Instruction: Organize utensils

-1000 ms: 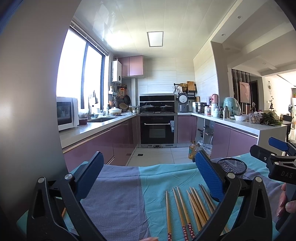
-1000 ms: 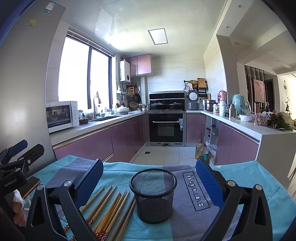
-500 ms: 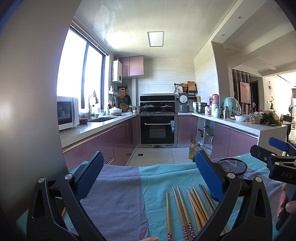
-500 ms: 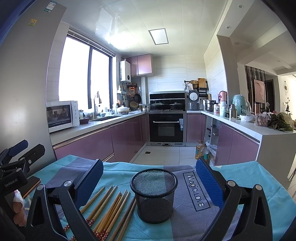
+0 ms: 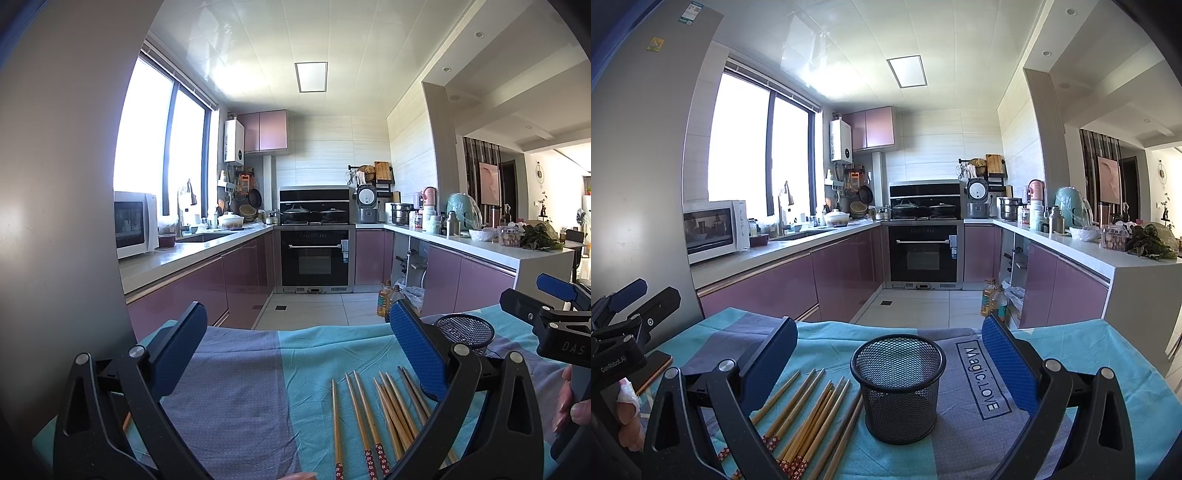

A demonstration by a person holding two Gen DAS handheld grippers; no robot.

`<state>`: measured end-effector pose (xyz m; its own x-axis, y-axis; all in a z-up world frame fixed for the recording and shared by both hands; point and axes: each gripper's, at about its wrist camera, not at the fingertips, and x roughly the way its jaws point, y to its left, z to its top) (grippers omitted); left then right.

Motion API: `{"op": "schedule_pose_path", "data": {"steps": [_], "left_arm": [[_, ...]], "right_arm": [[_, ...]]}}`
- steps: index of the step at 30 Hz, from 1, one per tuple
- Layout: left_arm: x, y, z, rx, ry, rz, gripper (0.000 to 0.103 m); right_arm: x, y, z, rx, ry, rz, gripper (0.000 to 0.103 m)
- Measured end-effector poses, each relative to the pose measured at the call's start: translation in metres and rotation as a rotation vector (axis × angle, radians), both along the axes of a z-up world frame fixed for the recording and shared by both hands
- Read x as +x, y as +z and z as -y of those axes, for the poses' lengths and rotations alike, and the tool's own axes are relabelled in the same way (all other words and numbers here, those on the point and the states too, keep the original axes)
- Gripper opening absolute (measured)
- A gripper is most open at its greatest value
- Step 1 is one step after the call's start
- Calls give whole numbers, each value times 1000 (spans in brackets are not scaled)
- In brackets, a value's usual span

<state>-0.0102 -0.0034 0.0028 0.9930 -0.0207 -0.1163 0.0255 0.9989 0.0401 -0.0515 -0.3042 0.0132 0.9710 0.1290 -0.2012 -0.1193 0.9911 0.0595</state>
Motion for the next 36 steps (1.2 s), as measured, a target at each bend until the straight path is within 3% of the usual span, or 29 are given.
{"op": "schedule_pose_path", "data": {"steps": [36], "left_arm": [[1,-4,1,3,0,-6,98]], "right_arm": [[3,-2,5,6,14,-16,97]]}}
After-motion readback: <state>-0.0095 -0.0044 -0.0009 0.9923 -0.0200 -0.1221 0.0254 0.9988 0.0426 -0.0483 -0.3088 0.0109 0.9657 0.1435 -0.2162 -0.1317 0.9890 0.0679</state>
